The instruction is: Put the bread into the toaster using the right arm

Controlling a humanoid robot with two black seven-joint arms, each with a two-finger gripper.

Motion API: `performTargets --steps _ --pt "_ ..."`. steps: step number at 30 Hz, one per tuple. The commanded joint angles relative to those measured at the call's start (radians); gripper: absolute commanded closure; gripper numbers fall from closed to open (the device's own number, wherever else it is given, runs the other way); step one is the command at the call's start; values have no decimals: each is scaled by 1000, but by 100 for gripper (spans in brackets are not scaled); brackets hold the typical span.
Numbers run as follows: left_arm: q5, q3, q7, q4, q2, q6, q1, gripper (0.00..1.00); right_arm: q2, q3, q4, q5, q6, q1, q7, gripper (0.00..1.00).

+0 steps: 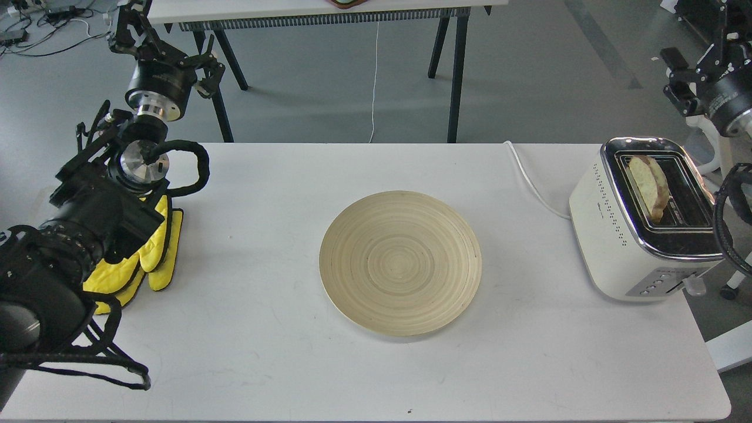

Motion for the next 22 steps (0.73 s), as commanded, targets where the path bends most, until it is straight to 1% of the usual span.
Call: performTargets --steps 1,3,5,9,10,17,22 --pt "0 2 0 0 0 0 0 0 115 84 -129 27 90 12 -3 0" --pt "0 0 0 0 0 0 0 0 173 118 -192 28 131 24 -6 0" --pt "0 2 0 0 0 0 0 0 210 135 -226 42 144 32 -24 0" --pt "0 2 0 0 0 0 -2 0 221 140 -255 114 148 63 -99 0" --pt "2 2 0 0 2 0 -2 0 223 140 -260 126 148 72 -105 0" --pt "0 0 0 0 2 0 -2 0 266 140 -344 134 148 133 -102 0" --pt "0 0 0 0 0 0 -2 0 272 128 -344 134 150 142 -98 0"
